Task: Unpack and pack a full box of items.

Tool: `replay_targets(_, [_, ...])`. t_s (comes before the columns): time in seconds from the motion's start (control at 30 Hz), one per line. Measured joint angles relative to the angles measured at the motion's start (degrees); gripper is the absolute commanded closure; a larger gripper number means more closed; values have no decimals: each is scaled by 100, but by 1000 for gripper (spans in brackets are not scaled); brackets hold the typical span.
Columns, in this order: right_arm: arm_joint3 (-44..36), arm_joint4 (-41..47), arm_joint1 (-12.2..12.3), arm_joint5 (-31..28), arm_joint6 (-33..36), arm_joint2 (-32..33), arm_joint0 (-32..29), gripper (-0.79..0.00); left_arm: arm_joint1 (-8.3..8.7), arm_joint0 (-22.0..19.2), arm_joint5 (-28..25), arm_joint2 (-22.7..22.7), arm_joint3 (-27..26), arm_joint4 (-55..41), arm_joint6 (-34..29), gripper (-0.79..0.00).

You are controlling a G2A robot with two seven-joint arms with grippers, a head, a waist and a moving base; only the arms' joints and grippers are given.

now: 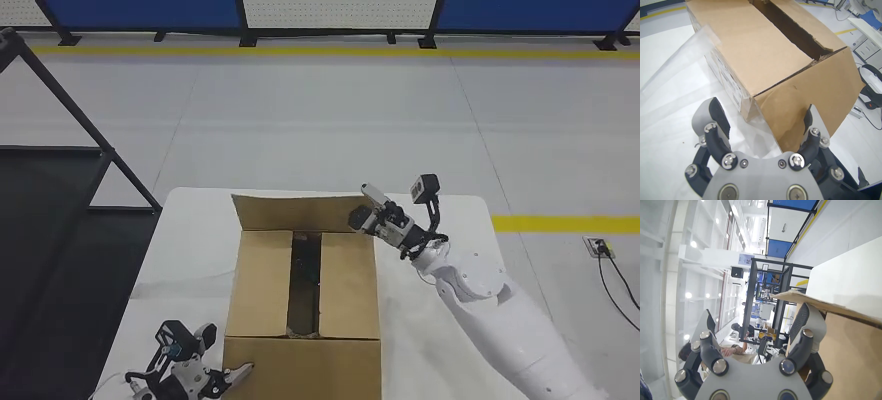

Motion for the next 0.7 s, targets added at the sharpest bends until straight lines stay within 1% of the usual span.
replay_targets(0.13, [640,-95,-272,5,-435,-375,510,-785,7,31,18,5,-34,47,13,-785])
replay_targets(0.23, [1160,-184,-469,139,-641,-627,846,-785,9,77,43,2,-51,50,51,-785])
replay_targets(0.37, [1815,-112,-699,316,-560,-859,1168,-785,12,136,73,-14,-65,42,122,-785])
replay_targets(0.5, [2392,-106,-896,521,-284,-1040,1393,-785,16,182,105,-36,-87,53,159,-785])
replay_targets(0.7, [2981,-93,-1095,686,23,-1111,1581,-785,25,214,101,-33,-131,81,163,-785])
